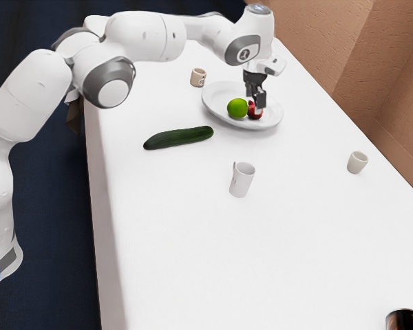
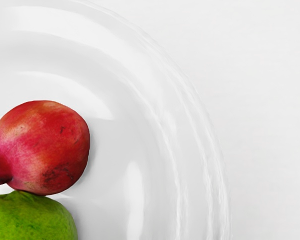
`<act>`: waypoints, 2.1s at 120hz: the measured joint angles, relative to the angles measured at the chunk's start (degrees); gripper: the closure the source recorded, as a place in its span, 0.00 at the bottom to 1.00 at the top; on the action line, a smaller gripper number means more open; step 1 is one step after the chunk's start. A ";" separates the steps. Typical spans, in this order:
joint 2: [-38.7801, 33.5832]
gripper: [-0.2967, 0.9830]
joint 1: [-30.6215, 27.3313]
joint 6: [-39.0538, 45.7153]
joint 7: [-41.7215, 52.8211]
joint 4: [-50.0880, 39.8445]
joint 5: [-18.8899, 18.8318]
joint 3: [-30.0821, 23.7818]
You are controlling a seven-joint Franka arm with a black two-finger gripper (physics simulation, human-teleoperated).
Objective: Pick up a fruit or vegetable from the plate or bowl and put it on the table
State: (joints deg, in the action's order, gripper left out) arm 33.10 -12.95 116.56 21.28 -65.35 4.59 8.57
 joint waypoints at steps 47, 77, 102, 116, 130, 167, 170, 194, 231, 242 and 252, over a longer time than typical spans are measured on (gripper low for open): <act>2.32 0.25 -4.87 2.95 0.03 2.38 0.00 -3.16; 5.60 0.25 -6.11 5.99 0.02 4.53 -0.01 -4.66; 6.20 0.25 -6.37 9.06 0.00 5.83 -0.02 -6.02; 7.40 0.25 -6.37 10.78 -0.03 5.90 0.01 -6.56; 8.21 0.25 -6.44 12.12 -0.05 5.91 0.03 -6.83; 9.24 0.25 -8.75 10.18 -0.12 5.84 -0.12 -6.25; 9.27 0.25 -8.96 9.84 -0.13 5.83 -0.13 -6.21; 9.28 0.25 -9.29 8.28 -0.16 5.99 -0.34 -5.98; 9.37 0.25 -9.38 8.54 -0.28 7.65 -0.42 -6.24; 9.55 0.25 -9.37 9.54 -0.34 7.67 -0.36 -6.60; 9.88 0.25 -9.38 10.51 -0.37 7.67 -0.25 -6.70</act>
State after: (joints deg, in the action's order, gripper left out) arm 42.98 -22.32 127.07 20.91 -57.68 4.34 1.87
